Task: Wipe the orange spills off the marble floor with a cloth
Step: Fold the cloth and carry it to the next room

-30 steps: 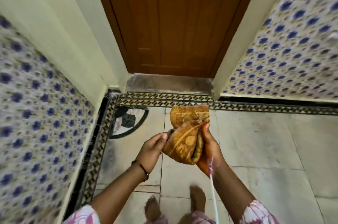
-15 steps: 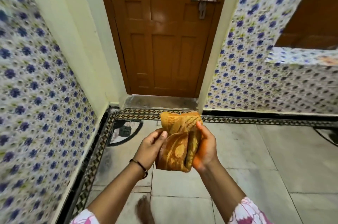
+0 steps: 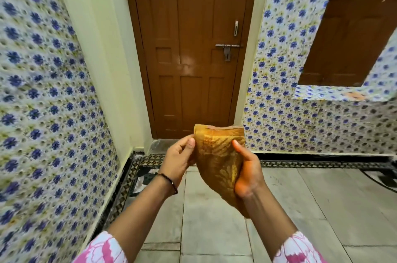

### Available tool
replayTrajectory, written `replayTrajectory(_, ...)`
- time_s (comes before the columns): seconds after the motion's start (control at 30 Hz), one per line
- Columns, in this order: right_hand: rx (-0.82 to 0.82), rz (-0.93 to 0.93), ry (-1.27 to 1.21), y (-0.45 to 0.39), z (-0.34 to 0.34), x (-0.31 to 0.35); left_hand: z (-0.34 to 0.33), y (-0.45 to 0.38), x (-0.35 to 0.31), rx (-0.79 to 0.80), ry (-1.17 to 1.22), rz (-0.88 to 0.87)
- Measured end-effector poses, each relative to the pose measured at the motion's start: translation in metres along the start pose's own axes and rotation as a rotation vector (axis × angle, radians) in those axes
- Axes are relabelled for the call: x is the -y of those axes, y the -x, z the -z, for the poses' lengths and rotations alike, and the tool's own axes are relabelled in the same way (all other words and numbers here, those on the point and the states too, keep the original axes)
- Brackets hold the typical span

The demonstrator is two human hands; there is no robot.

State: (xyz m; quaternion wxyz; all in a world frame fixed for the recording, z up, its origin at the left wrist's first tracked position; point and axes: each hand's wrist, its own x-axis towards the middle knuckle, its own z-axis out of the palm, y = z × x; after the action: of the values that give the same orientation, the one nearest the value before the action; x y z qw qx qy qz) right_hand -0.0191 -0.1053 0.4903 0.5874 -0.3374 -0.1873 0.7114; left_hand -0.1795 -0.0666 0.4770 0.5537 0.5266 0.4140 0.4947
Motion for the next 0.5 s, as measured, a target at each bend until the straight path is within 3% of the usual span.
replayTrajectory(0.1, 0.030, 0.058, 0.025, 0.001, -0.012, -0.001, 0.005, 0.002, -0.026, 0.028, 0.110, 0.042)
replayTrajectory(0.23, -0.056, 0.167, 0.128, -0.002, -0.030, -0.008, 0.016, 0.005, -0.044, 0.064, 0.000, 0.007)
replayTrajectory(0.43, -0.450, 0.396, 0.346, -0.018, -0.070, -0.039, 0.007, 0.005, -0.050, -0.174, 0.087, 0.064)
replayTrajectory(0.5, -0.608, 0.558, 0.618, -0.017, -0.080, -0.044, 0.004, 0.000, -0.050, -0.240, 0.065, 0.072)
